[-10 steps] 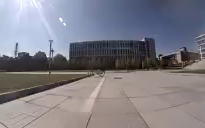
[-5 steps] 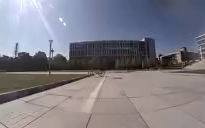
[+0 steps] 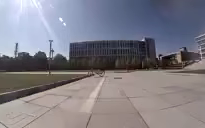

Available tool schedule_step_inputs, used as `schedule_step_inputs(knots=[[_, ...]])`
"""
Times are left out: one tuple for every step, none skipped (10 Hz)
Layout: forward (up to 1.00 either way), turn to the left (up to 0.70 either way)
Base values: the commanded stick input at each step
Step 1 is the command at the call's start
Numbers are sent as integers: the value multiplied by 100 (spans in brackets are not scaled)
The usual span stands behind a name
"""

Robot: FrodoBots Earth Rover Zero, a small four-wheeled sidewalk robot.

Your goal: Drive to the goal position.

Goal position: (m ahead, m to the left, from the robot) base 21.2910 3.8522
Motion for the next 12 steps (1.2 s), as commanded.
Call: schedule_step_inputs(knots=[[6,0],[6,0],[6,0],[6,0],[6,0],[6,0],[6,0],[6,0],[6,0],[6,0],[6,0],[6,0]])
